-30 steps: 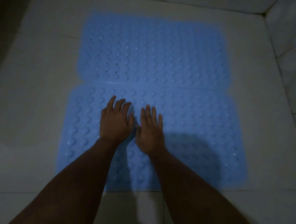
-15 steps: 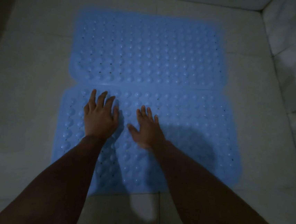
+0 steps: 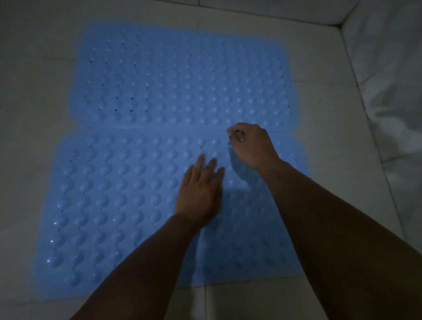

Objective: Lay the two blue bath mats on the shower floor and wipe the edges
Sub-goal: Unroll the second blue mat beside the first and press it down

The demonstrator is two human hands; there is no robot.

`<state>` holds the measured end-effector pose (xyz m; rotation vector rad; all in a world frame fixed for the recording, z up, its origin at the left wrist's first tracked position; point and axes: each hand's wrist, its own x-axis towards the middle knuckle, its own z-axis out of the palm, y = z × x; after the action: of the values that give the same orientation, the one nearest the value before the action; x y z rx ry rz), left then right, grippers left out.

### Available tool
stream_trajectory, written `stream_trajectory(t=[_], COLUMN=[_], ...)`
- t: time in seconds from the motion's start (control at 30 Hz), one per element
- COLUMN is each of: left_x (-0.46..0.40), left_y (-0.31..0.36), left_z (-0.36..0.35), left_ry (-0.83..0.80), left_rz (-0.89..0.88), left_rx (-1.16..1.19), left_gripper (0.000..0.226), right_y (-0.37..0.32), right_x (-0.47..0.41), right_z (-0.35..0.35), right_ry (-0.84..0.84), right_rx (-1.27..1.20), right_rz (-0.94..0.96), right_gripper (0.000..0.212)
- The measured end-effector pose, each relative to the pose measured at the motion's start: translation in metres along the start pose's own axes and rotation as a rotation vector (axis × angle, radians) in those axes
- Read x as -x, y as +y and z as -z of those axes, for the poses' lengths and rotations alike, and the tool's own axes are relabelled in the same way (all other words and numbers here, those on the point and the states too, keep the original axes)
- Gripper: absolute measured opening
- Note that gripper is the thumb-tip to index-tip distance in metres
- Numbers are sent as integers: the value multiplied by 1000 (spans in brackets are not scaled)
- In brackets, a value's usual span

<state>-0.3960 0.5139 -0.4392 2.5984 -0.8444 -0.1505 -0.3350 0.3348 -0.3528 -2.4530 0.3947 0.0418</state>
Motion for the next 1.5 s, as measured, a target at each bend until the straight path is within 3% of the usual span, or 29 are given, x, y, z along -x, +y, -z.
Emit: stream_trajectory(t=[0.1, 0.33, 0.47, 0.67, 0.8, 0.93, 1.07, 1.3, 1.4, 1.5], left_x=[5, 5, 1, -28, -44, -34, -24, -23, -30, -37], left_y=[7, 8, 8, 19, 13, -5, -9, -21, -25, -22], left_z=[-23, -31, -26, 14, 50, 50, 38, 19, 20, 26], left_ry=[-129, -128, -209, -469, -277, -173, -63, 79, 120, 133], left_rz=[33, 42, 49, 109, 105, 182, 183, 119, 144, 162], left_rx=[-141, -193, -175, -134, -131, -140, -107, -51, -34, -21], left_gripper=[69, 71, 81, 77, 46, 49, 56, 45, 45, 44], right_y=[25, 64, 73, 62, 50, 53, 67, 69, 67, 56], right_x=[-2, 1, 9, 20, 37, 67, 92, 92, 91, 69], right_z=[-2, -16, -16, 10, 3, -47, -91, -97, -89, -59], right_ry=[-17, 81, 91, -79, -131, -173, -64, 22, -90, -391], right_rx=[13, -17, -27, 115, 210, 338, 543, 546, 483, 325], right_rz=[6, 46, 68, 69, 18, 32, 91, 124, 104, 0], right_gripper=[22, 21, 23, 26, 44, 72, 77, 81, 87, 81])
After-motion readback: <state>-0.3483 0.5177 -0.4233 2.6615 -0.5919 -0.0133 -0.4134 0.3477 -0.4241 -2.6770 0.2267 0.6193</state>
